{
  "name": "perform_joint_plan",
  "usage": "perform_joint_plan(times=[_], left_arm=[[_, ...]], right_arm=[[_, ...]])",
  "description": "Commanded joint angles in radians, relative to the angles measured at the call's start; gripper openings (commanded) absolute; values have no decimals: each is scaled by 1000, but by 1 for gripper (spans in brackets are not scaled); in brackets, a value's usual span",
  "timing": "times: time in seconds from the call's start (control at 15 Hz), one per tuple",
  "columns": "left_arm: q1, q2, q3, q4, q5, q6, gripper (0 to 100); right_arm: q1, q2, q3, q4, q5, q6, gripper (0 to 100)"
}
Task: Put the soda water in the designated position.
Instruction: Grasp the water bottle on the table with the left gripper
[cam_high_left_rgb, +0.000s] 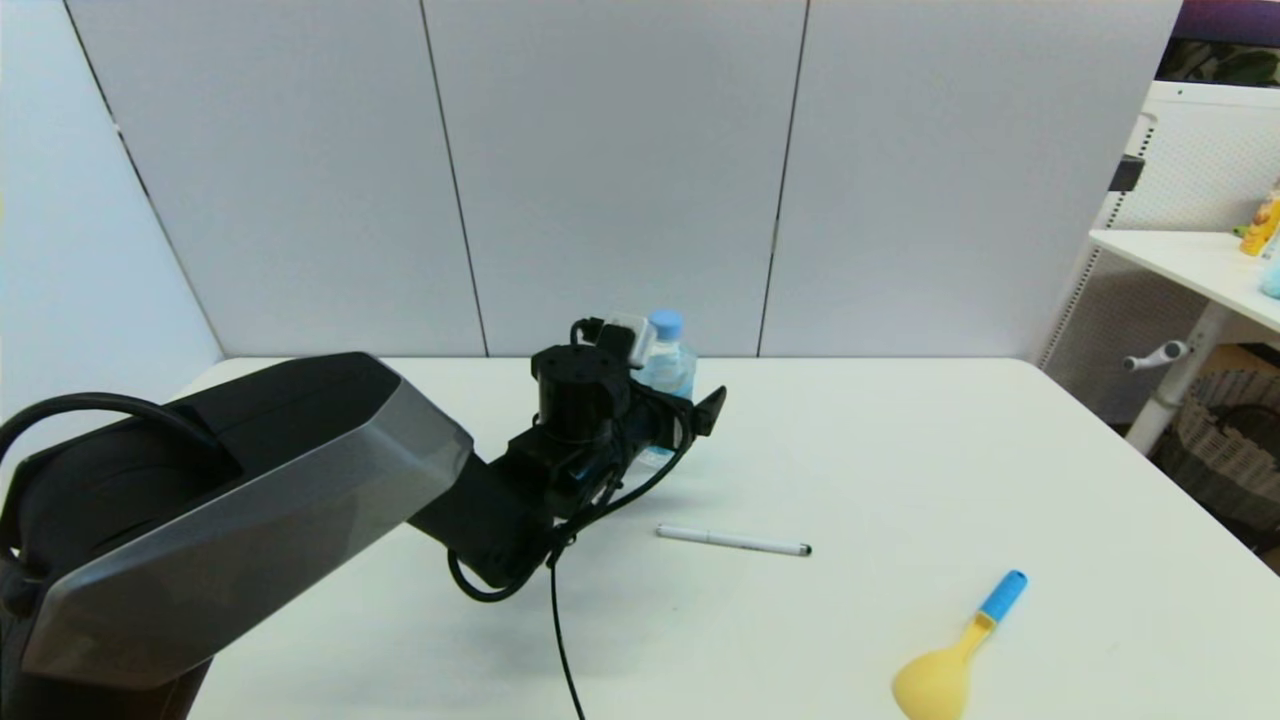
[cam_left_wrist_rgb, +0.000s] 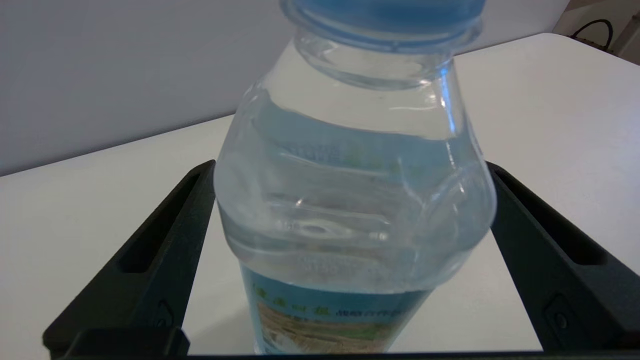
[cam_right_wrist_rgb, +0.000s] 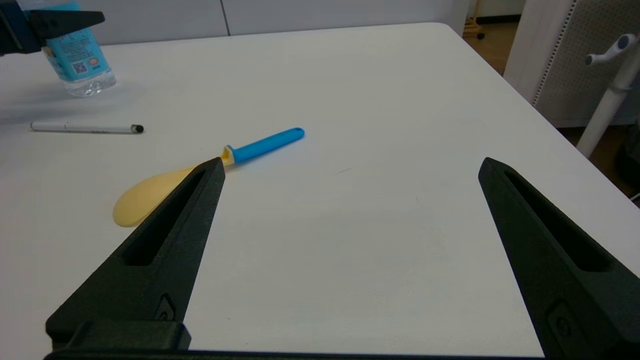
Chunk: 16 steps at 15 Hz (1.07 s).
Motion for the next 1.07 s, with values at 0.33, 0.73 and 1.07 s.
perform_joint_plan(times=[0.33, 0.73, 1.07], left_arm=[[23, 12, -8, -7, 11, -2, 100], [37, 26, -20, -9, 11, -2, 0], [35, 44, -48, -7, 11, -2, 0]], right_arm=[[0, 1, 0, 0, -1, 1, 100], [0, 1, 0, 0, 1, -1, 100], [0, 1, 0, 0, 1, 1, 100]])
